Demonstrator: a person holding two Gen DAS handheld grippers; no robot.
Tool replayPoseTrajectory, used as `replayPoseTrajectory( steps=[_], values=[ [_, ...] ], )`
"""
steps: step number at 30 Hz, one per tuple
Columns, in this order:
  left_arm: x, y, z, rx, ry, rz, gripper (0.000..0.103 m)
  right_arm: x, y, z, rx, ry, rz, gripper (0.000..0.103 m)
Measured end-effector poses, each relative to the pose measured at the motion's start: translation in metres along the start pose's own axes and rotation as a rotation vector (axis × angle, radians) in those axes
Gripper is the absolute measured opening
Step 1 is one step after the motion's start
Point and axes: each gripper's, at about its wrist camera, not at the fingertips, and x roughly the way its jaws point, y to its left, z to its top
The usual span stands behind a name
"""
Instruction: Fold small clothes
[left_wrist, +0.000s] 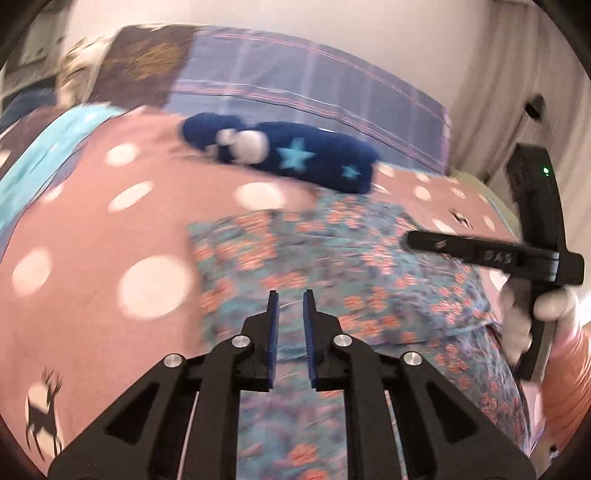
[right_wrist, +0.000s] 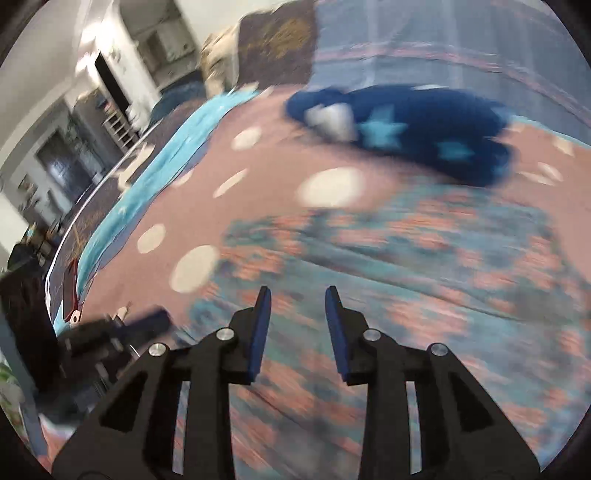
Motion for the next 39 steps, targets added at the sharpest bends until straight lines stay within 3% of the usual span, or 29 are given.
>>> replayPoseTrajectory(
  steps=[2, 3, 6, 8, 10, 14, 16, 17, 18, 21, 26, 28, 29, 30, 32, 34, 36, 37, 39],
  values=[
    [0.025, -0.019, 0.009, 0.060, 0.038, -0.003, 0.032, -0.038, -0.040, -0.010, 0.018, -0.045, -0.114, 0.032],
    [0.038, -0.021, 0.011, 0.077, 0.057, 0.003, 0.035, -0.052, -0.060, -0.013, 0.041, -0.059, -0.163, 0.032],
    [0.104, -0.019, -0.007, 0.109, 0.189, 0.117, 0.037, -0.097, -0.135, -0.030, 0.213, -0.096, -0.293, 0.033],
    [0.101, -0.025, -0.007, 0.134, 0.162, 0.131, 0.037, -0.121, -0.179, -0.044, 0.314, -0.125, -0.352, 0.035],
    [0.101, -0.025, -0.011, 0.140, 0.160, 0.142, 0.037, -0.130, -0.206, -0.059, 0.371, -0.118, -0.355, 0.047],
    [0.099, -0.024, -0.013, 0.138, 0.158, 0.142, 0.038, -0.113, -0.237, -0.077, 0.463, -0.083, -0.243, 0.049],
    [0.095, -0.031, -0.014, 0.150, 0.153, 0.159, 0.038, -0.099, -0.233, -0.072, 0.449, -0.082, -0.202, 0.046],
    [0.096, -0.032, -0.014, 0.158, 0.150, 0.167, 0.039, -0.093, -0.231, -0.070, 0.431, -0.086, -0.203, 0.015],
    [0.096, -0.035, -0.011, 0.166, 0.149, 0.176, 0.039, -0.091, -0.229, -0.067, 0.417, -0.094, -0.226, 0.002],
    [0.098, -0.038, -0.011, 0.184, 0.148, 0.194, 0.039, -0.118, -0.232, -0.069, 0.424, -0.235, -0.304, 0.002],
    [0.098, -0.039, -0.011, 0.188, 0.146, 0.200, 0.039, -0.093, -0.261, -0.085, 0.454, -0.124, -0.311, 0.007],
    [0.098, -0.039, -0.011, 0.190, 0.145, 0.202, 0.039, -0.098, -0.257, -0.090, 0.427, -0.153, -0.334, 0.016],
    [0.098, -0.040, -0.011, 0.192, 0.145, 0.205, 0.039, -0.106, -0.253, -0.092, 0.429, -0.177, -0.363, 0.027],
    [0.099, -0.040, -0.011, 0.194, 0.144, 0.207, 0.039, -0.114, -0.247, -0.093, 0.427, -0.197, -0.385, 0.028],
    [0.099, -0.041, -0.011, 0.198, 0.143, 0.214, 0.039, -0.134, -0.223, -0.094, 0.373, -0.231, -0.343, 0.026],
    [0.099, -0.041, -0.011, 0.199, 0.140, 0.217, 0.039, -0.145, -0.198, -0.098, 0.308, -0.237, -0.216, 0.025],
    [0.099, -0.042, -0.012, 0.203, 0.136, 0.224, 0.040, -0.143, -0.160, -0.110, 0.201, -0.179, -0.059, 0.023],
    [0.099, -0.043, -0.012, 0.207, 0.133, 0.232, 0.041, -0.138, -0.149, -0.116, 0.169, -0.138, -0.049, 0.024],
    [0.098, -0.044, -0.013, 0.214, 0.128, 0.245, 0.043, -0.111, -0.135, -0.141, 0.112, 0.001, -0.161, 0.021]
  ],
)
